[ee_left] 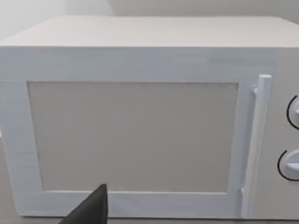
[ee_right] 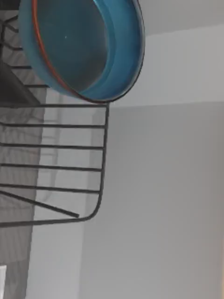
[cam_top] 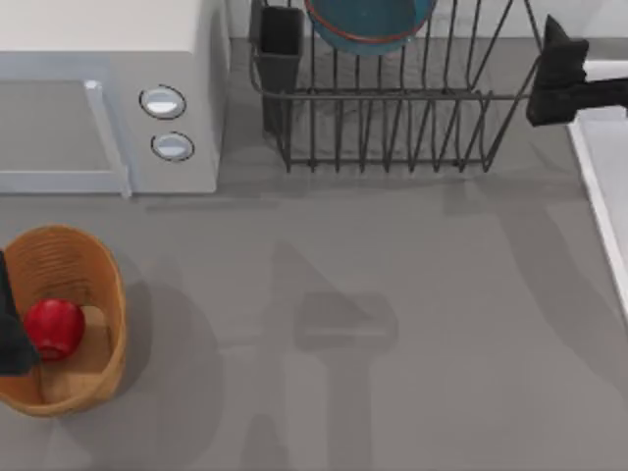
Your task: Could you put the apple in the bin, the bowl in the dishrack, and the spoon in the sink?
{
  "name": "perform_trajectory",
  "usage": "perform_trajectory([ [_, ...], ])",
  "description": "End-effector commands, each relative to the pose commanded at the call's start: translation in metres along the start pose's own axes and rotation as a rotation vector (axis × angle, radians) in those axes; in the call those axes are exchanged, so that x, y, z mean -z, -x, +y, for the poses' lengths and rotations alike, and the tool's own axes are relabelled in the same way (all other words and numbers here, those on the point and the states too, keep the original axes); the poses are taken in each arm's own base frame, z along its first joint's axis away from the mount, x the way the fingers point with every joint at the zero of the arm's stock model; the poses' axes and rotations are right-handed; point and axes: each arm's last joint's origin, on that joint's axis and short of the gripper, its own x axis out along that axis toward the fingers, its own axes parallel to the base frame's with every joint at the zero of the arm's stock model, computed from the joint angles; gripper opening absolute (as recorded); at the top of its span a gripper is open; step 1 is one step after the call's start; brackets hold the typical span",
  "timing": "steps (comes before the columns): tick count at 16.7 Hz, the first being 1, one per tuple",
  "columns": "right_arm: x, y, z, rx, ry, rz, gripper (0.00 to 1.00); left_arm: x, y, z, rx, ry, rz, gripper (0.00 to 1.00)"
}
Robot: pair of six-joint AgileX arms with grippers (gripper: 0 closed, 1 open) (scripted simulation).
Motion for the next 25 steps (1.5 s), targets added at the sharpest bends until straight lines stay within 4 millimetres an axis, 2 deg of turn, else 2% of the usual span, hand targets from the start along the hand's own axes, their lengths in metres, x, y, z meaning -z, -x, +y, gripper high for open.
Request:
perform_trajectory([
  [2, 0.013, 0.048, -0.026, -0.002, -0.001, 0.007, 1.00, 0.000, 0.000, 0.000, 0.000, 0.000, 0.000, 1.00],
  [4, 0.036, 0.089, -0.045, 0.007, -0.002, 0.008, 1.00, 0.000, 0.000, 0.000, 0.000, 0.000, 0.000, 1.00],
  [6, 0.062, 0.119, -0.056, 0.026, -0.004, 0.004, 1.00, 0.000, 0.000, 0.000, 0.000, 0.000, 0.000, 1.00],
  [8, 0.086, 0.137, -0.063, 0.052, -0.006, -0.006, 1.00, 0.000, 0.000, 0.000, 0.000, 0.000, 0.000, 1.00],
  [11, 0.108, 0.150, -0.070, 0.096, -0.009, -0.034, 1.00, 0.000, 0.000, 0.000, 0.000, 0.000, 0.000, 1.00],
  [14, 0.115, 0.156, -0.074, 0.129, -0.011, -0.065, 1.00, 0.000, 0.000, 0.000, 0.000, 0.000, 0.000, 1.00],
  [21, 0.114, 0.156, -0.074, 0.133, -0.011, -0.073, 1.00, 0.000, 0.000, 0.000, 0.000, 0.000, 0.000, 1.00],
  [25, 0.101, 0.156, -0.075, 0.139, -0.034, 0.041, 1.00, 0.000, 0.000, 0.000, 0.000, 0.000, 0.000, 1.00],
])
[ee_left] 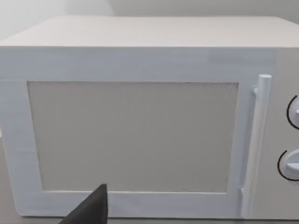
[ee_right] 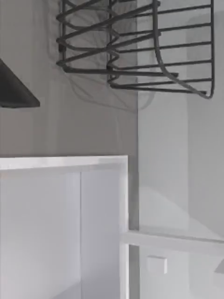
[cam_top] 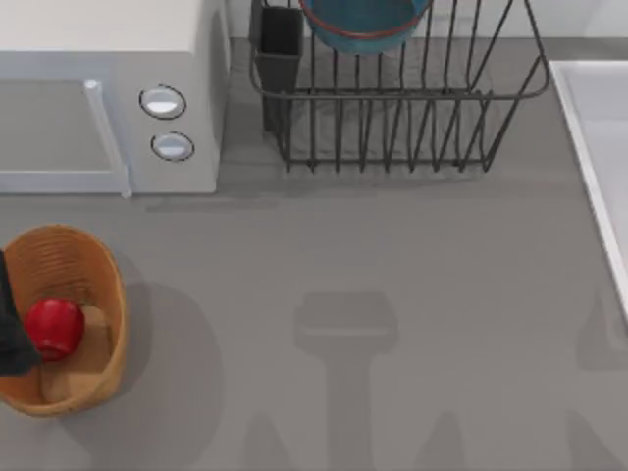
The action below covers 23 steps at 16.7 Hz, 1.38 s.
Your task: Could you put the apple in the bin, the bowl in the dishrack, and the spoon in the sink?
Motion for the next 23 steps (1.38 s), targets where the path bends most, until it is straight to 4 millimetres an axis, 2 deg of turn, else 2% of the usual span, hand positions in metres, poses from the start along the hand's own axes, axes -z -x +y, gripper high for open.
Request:
perform_trajectory([
  [5, -0.022, -0.018, -0.004, 0.045, -0.049, 0.418, 1.00, 0.000, 0.000, 0.000, 0.000, 0.000, 0.000, 1.00],
  [10, -0.029, -0.058, -0.011, 0.110, -0.117, 0.962, 1.00, 0.000, 0.000, 0.000, 0.000, 0.000, 0.000, 1.00],
  [13, -0.030, -0.081, -0.016, 0.145, -0.158, 1.206, 1.00, 0.000, 0.000, 0.000, 0.000, 0.000, 0.000, 1.00],
  [18, -0.034, -0.106, -0.022, 0.175, -0.202, 1.400, 1.00, 0.000, 0.000, 0.000, 0.000, 0.000, 0.000, 1.00],
  [23, -0.034, -0.107, -0.021, 0.173, -0.199, 1.407, 1.00, 0.000, 0.000, 0.000, 0.000, 0.000, 0.000, 1.00],
])
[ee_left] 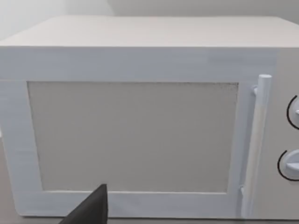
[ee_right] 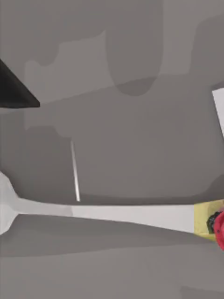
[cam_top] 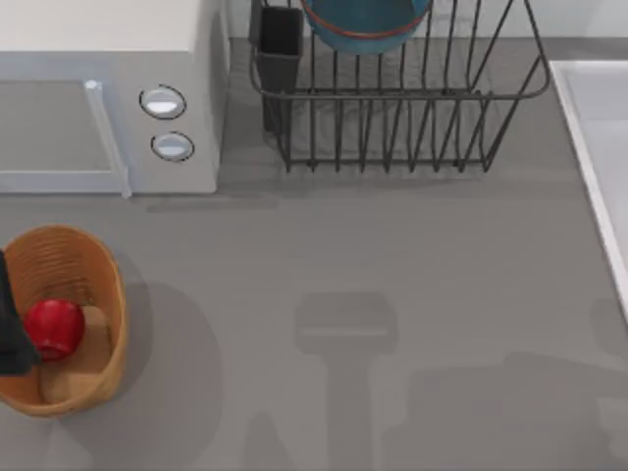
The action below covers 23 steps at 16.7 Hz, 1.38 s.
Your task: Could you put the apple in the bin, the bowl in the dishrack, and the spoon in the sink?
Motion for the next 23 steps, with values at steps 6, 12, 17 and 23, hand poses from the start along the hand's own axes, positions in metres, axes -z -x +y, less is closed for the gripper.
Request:
perform_trajectory([
  [6, -0.006, -0.037, 0.000, 0.000, -0.006, 0.003, 1.00, 0.000, 0.000, 0.000, 0.000, 0.000, 0.000, 1.00],
  [12, -0.002, -0.095, -0.001, 0.000, -0.006, 0.000, 1.00, 0.000, 0.000, 0.000, 0.000, 0.000, 0.000, 1.00],
  [17, 0.000, -0.100, -0.001, 0.000, -0.006, 0.003, 1.00, 0.000, 0.000, 0.000, 0.000, 0.000, 0.000, 1.00],
  [23, 0.000, -0.100, -0.001, 0.000, -0.006, 0.003, 0.55, 0.000, 0.000, 0.000, 0.000, 0.000, 0.000, 1.00],
])
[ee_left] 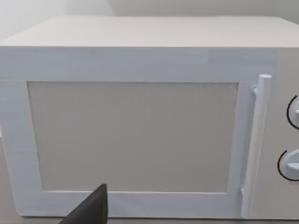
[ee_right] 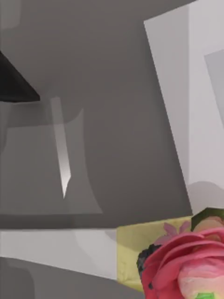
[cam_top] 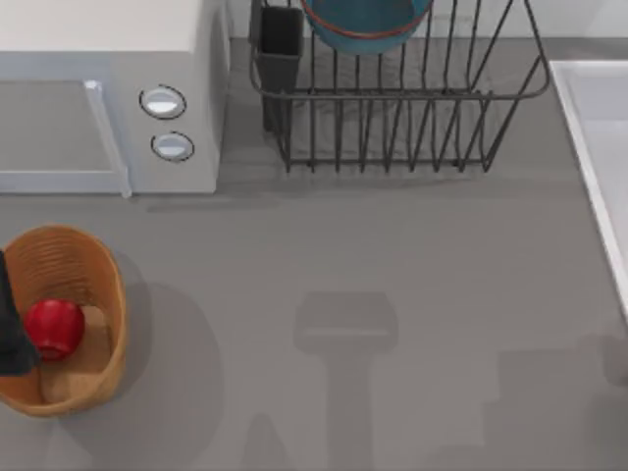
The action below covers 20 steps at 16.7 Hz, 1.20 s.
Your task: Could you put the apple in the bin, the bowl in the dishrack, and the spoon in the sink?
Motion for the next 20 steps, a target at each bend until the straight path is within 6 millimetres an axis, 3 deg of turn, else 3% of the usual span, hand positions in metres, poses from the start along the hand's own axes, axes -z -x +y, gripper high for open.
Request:
perform_trajectory([
  [7, 0.000, 0.000, 0.000, 0.000, 0.000, 0.000, 0.02, 0.000, 0.000, 0.000, 0.000, 0.000, 0.000, 1.00],
  [15, 0.000, 0.000, 0.000, 0.000, 0.000, 0.000, 0.00, 0.000, 0.000, 0.000, 0.000, 0.000, 0.000, 1.00],
  [16, -0.002, 0.019, 0.000, 0.023, -0.005, -0.033, 0.00, 0.000, 0.000, 0.000, 0.000, 0.000, 0.000, 1.00],
  [20, -0.009, 0.035, 0.001, 0.022, -0.006, -0.040, 0.00, 0.000, 0.000, 0.000, 0.000, 0.000, 0.000, 1.00],
])
